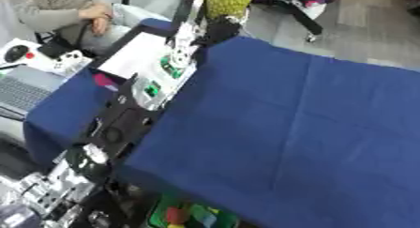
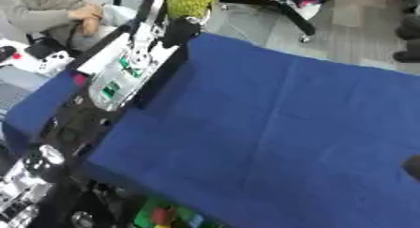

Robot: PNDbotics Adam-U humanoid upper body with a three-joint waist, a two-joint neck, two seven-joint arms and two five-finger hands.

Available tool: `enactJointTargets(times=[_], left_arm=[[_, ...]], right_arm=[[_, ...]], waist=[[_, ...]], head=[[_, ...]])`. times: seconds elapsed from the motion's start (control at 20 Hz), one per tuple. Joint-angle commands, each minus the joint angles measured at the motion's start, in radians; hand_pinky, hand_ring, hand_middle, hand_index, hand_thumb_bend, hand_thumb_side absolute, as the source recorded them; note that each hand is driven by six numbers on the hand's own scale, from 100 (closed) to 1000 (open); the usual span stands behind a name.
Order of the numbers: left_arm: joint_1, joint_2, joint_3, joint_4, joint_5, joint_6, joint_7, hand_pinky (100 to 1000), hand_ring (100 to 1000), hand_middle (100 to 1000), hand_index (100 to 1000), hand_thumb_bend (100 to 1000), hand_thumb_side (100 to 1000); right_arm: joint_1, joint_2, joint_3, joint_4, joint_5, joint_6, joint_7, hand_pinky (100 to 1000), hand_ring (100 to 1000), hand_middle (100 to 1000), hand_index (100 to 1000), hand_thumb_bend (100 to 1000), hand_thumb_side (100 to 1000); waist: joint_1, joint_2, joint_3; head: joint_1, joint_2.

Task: Pick up the objects with one hand, pass them to the other hand, and then place them into the box on the other side of the table.

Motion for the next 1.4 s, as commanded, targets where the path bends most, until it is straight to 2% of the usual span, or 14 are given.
enactJointTargets(times=[0.05,0.2,0.3,0.65,0.7,0.8,0.85,0.9,0.95,1.0,1.2,1.4], left_arm=[[-0.063,0.073,0.020,0.142,-0.159,0.105,-0.028,771,583,237,466,121,276],[-0.109,0.090,0.042,0.316,-0.299,0.169,-0.069,761,574,242,471,127,284],[-0.128,0.094,0.061,0.410,-0.375,0.192,-0.090,756,570,249,478,136,287],[-0.139,0.096,0.117,0.637,-0.547,0.252,-0.175,756,582,294,522,183,298],[-0.137,0.095,0.122,0.664,-0.561,0.256,-0.196,772,615,343,569,250,313],[-0.135,0.093,0.129,0.710,-0.581,0.251,-0.260,820,734,549,745,533,436],[-0.136,0.093,0.131,0.725,-0.590,0.245,-0.293,848,790,654,832,765,528],[-0.136,0.092,0.135,0.733,-0.596,0.237,-0.323,873,838,743,899,914,583],[-0.136,0.092,0.140,0.736,-0.598,0.229,-0.344,906,895,826,952,1000,656],[-0.136,0.093,0.145,0.734,-0.604,0.224,-0.352,927,923,869,980,1000,712],[-0.138,0.097,0.158,0.716,-0.608,0.216,-0.339,961,972,943,1000,1000,784],[-0.130,0.103,0.166,0.614,-0.553,0.208,-0.290,974,994,915,1000,1000,775]], right_arm=[[-0.004,-0.007,-0.002,-0.018,0.007,0.005,0.008,882,1000,1000,922,433,530],[0.004,-0.004,0.003,-0.018,0.010,0.010,0.013,883,1000,1000,921,431,532],[0.009,-0.003,0.004,-0.018,0.012,0.013,0.016,883,1000,1000,921,431,533],[0.024,-0.001,0.005,-0.018,0.024,0.025,0.017,884,1000,1000,920,426,538],[0.025,0.000,0.005,-0.018,0.025,0.026,0.017,884,1000,1000,921,425,539],[0.026,0.000,0.005,-0.018,0.026,0.028,0.017,884,1000,1000,920,425,541],[0.027,0.000,0.006,-0.018,0.027,0.029,0.017,884,1000,1000,920,425,541],[0.028,0.000,0.005,-0.018,0.028,0.030,0.017,884,1000,1000,921,425,541],[0.029,0.001,0.005,-0.018,0.028,0.031,0.016,885,1000,1000,920,425,541],[0.030,0.001,0.006,-0.018,0.029,0.032,0.017,885,1000,1000,920,425,541],[0.034,0.004,0.008,-0.018,0.033,0.037,0.020,885,1000,1000,919,426,543],[0.038,0.005,0.006,-0.018,0.035,0.042,0.018,886,1000,1000,918,423,543]], waist=[[0.003,-0.015,-0.004],[0.006,-0.016,-0.009],[0.006,-0.016,-0.012],[0.008,-0.015,-0.020],[0.009,-0.015,-0.020],[0.009,-0.015,-0.021],[0.009,-0.016,-0.022],[0.009,-0.015,-0.022],[0.009,-0.015,-0.022],[0.009,-0.015,-0.023],[0.010,-0.014,-0.025],[0.011,-0.012,-0.028]], head=[[0.011,-0.002],[0.012,-0.002],[0.008,-0.002],[-0.015,-0.002],[-0.016,-0.002],[-0.014,-0.002],[-0.014,-0.002],[-0.013,-0.002],[-0.012,-0.002],[-0.011,-0.002],[-0.009,-0.002],[-0.016,-0.002]])
